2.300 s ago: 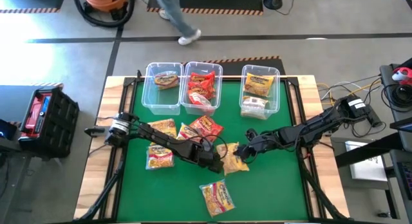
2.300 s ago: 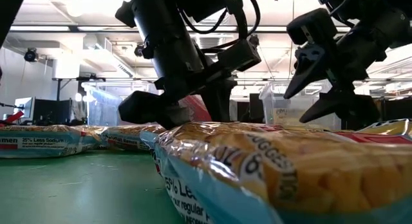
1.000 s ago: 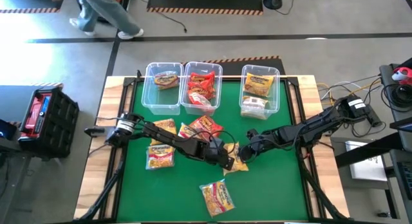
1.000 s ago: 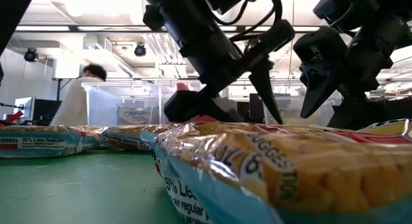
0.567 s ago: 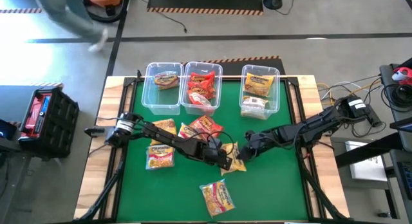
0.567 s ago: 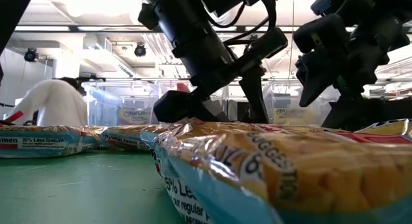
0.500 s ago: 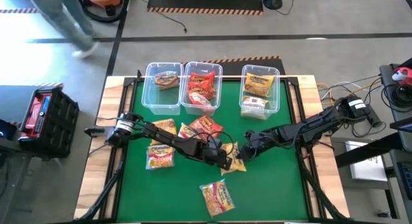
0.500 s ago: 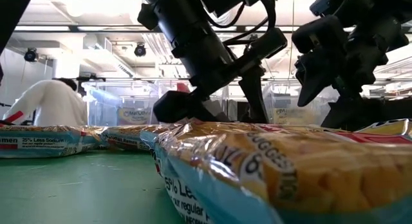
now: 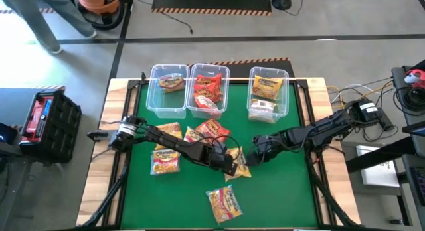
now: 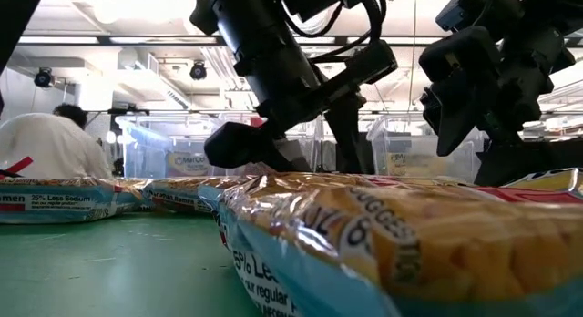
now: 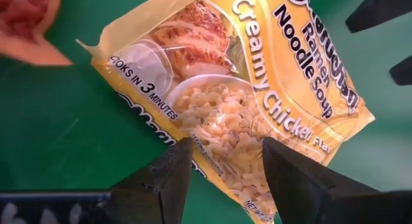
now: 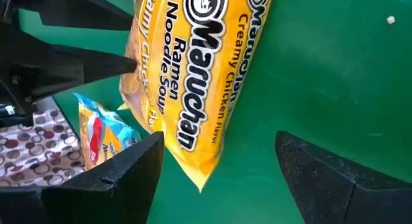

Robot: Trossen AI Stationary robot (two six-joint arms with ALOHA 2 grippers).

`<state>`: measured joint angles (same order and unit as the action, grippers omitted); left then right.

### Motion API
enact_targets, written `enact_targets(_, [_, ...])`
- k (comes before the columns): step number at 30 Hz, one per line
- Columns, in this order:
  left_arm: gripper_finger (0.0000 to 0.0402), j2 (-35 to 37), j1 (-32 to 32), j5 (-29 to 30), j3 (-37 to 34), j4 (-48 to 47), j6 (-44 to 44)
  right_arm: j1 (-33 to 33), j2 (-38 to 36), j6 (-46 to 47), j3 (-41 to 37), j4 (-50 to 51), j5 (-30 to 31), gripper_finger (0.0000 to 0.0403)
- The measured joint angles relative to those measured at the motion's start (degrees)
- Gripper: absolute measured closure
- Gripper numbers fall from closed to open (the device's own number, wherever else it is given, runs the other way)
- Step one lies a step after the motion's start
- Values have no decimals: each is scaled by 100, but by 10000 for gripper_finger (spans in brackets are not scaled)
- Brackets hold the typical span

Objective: Sort Maruchan noodles
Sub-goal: Put the bottom yellow noodle pack into the top right transparent bin

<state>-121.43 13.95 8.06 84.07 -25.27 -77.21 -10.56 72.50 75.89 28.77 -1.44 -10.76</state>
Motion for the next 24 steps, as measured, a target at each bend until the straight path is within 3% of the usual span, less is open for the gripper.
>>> enact_targets(8, [232,43,13,-14,-7,-74,61,11,1,-224,0,62,251,115])
enact_targets(14, [232,160,13,172,198,-425,660,11,1,-154,2,81,345,119])
enact_targets(18, [232,182,33,304,391,-1014,642,11,1,-154,2,101,345,123])
enact_targets(24, [232,207,122,365,505,-1014,557,11,-1,-196,2,118,344,131])
